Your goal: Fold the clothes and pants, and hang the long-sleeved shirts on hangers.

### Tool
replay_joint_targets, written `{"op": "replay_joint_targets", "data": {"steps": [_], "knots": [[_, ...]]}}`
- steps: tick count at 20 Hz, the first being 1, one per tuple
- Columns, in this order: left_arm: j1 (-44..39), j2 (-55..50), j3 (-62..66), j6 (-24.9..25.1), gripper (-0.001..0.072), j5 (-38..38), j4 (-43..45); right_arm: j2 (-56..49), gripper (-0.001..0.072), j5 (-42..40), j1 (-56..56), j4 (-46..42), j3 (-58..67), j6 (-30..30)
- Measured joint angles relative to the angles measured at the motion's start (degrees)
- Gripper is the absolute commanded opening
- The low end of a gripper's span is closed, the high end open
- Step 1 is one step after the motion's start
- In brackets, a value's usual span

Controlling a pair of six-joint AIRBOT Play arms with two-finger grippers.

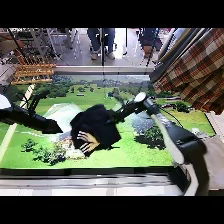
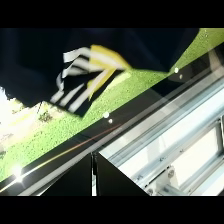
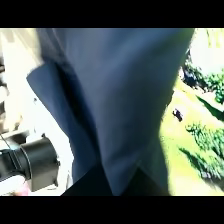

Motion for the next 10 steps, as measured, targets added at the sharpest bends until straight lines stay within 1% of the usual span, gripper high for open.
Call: {"op": "replay_joint_targets", "data": {"steps": [2,5,7,10], "knots": [[0.0,0.1,0.0,0.1,0.0025,-0.7,0.0,6.8,0.0007,0.3,-3.8,-3.5,0.9,2.9],[0.0,0.2,0.0,0.2,0.0025,-2.2,0.0,18.1,0.0006,1.3,-14.5,-7.7,1.3,6.9],[0.0,0.2,0.0,0.2,0.0025,-2.9,0.0,24.8,0.0006,4.6,-24.3,-10.1,0.8,8.8],[0.0,0.2,0.0,0.3,0.0025,-3.5,0.0,32.9,0.0005,9.5,-42.6,-13.5,-2.6,10.3]]}}
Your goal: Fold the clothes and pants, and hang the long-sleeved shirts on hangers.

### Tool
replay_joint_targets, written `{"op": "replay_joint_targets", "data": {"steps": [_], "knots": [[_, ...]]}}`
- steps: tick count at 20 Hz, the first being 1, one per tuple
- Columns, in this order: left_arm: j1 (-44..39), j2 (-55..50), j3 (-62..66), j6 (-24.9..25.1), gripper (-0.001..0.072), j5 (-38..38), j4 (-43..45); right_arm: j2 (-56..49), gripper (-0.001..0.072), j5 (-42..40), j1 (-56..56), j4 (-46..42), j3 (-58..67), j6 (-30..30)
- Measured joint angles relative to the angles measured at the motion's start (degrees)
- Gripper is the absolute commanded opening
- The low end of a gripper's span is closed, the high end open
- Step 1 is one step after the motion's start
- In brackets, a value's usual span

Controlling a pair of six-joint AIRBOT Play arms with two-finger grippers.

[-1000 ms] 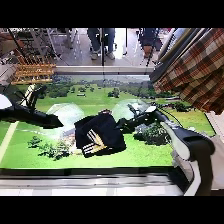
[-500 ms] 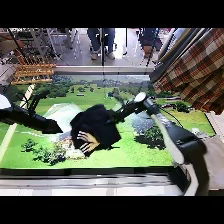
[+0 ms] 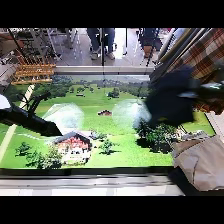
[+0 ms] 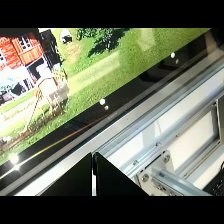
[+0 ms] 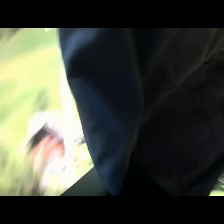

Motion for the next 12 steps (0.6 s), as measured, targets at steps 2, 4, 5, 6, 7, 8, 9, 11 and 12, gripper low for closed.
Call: {"op": "replay_joint_targets", "data": {"steps": [2,4,5,6,7,8,9,11,12], "knots": [[0.0,0.0,0.0,0.4,0.0025,0.0,0.0,4.8,0.0007,3.4,-14.3,-2.3,-5.8,0.4],[0.0,0.0,0.0,1.0,0.0025,0.0,0.0,9.1,0.0007,6.2,-27.5,-5.2,-14.1,-0.2],[0.0,0.0,0.0,1.3,0.0025,0.3,0.0,11.1,0.0007,6.9,-33.3,-7.0,-18.6,-0.7],[0.0,0.0,0.0,1.5,0.0025,0.7,0.0,13.0,0.0007,8.0,-39.1,-9.3,-23.3,-1.5],[0.0,0.0,0.0,1.7,0.0025,0.9,0.0,14.6,0.0007,8.4,-43.8,-12.3,-27.5,-2.4],[0.0,0.0,0.0,1.8,0.0025,1.1,0.0,15.8,0.0007,8.6,-48.0,-16.1,-31.7,-3.3],[0.0,0.0,0.0,1.9,0.0025,1.2,0.0,16.7,0.0008,8.9,-50.9,-20.4,-35.2,-3.8],[0.0,0.0,0.0,2.0,0.0025,1.4,0.0,17.7,0.0229,7.3,-54.2,-28.3,-41.1,-4.2],[0.0,0.0,0.0,2.0,0.0025,1.7,0.0,18.0,0.0664,5.6,-54.9,-31.6,-43.3,-4.7]]}}
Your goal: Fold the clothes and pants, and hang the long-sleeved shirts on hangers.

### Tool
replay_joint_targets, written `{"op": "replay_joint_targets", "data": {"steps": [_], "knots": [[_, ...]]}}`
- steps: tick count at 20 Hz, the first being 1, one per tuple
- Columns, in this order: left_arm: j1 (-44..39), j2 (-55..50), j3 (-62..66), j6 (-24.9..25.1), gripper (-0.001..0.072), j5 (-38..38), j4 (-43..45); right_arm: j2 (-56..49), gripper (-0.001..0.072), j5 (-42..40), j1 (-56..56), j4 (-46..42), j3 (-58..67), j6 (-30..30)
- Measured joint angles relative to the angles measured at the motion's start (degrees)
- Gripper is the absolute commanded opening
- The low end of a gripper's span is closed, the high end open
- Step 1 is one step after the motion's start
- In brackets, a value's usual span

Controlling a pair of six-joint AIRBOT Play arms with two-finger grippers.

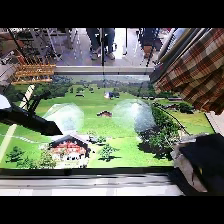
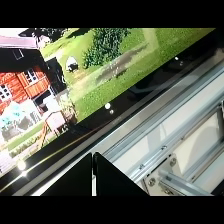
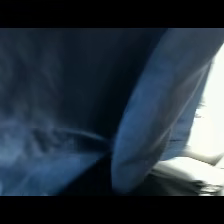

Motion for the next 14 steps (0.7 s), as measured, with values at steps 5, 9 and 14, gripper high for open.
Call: {"op": "replay_joint_targets", "data": {"steps": [5,9,14], "knots": [[0.0,0.0,0.0,0.0,0.0025,0.0,0.0,0.4,0.0705,-8.9,1.4,-6.2,4.0,-5.0],[0.0,0.0,0.0,0.0,0.0023,0.4,1.4,0.5,0.0697,-20.1,7.1,1.9,16.3,-6.7],[-0.5,1.7,0.0,-14.2,0.0025,15.0,25.2,-0.5,0.0565,-30.2,25.2,24.3,20.2,-7.6]]}}
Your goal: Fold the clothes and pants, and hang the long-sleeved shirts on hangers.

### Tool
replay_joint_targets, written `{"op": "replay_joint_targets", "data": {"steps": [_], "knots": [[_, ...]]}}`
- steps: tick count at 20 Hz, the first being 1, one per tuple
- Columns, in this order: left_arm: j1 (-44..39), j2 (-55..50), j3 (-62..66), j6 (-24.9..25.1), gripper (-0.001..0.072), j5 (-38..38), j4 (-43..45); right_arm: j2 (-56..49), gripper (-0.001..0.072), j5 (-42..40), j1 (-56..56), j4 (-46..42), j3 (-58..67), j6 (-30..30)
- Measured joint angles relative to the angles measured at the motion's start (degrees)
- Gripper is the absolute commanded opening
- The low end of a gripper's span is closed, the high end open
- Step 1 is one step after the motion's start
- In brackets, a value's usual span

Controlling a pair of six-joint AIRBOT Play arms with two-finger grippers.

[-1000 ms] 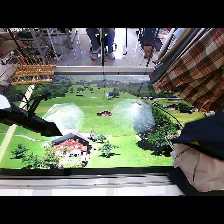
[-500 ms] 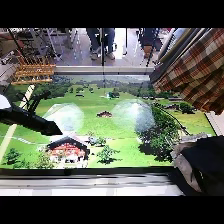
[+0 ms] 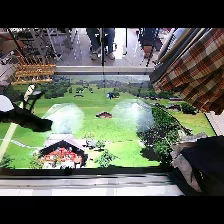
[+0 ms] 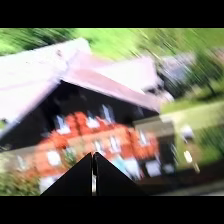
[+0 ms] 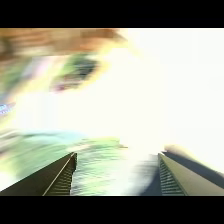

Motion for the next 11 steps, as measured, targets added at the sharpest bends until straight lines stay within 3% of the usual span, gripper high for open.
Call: {"op": "replay_joint_targets", "data": {"steps": [2,3,4,5,8,11], "knots": [[0.0,1.7,0.0,-6.1,0.0025,10.3,6.3,-0.9,0.0562,0.0,11.5,1.1,-2.7,-0.4],[0.0,2.5,0.0,-8.3,0.0025,15.0,8.5,-1.4,0.0438,-0.5,17.9,0.2,-4.6,-0.8],[-0.1,3.0,0.0,-9.7,0.0025,18.7,10.0,-1.8,0.0116,-1.9,23.7,-1.6,-6.4,-1.5],[-0.2,3.4,0.0,-11.0,0.0025,21.9,10.9,-2.2,0.0013,-4.1,29.1,-4.7,-7.9,-2.3],[-0.2,4.0,0.0,-13.0,0.0025,27.4,13.2,-2.8,0.0011,-15.5,42.5,-16.8,-10.7,-4.0],[-0.2,4.2,0.0,-13.9,0.0025,29.7,14.2,-2.8,0.0011,-29.2,48.9,-23.0,-11.7,-4.5]]}}
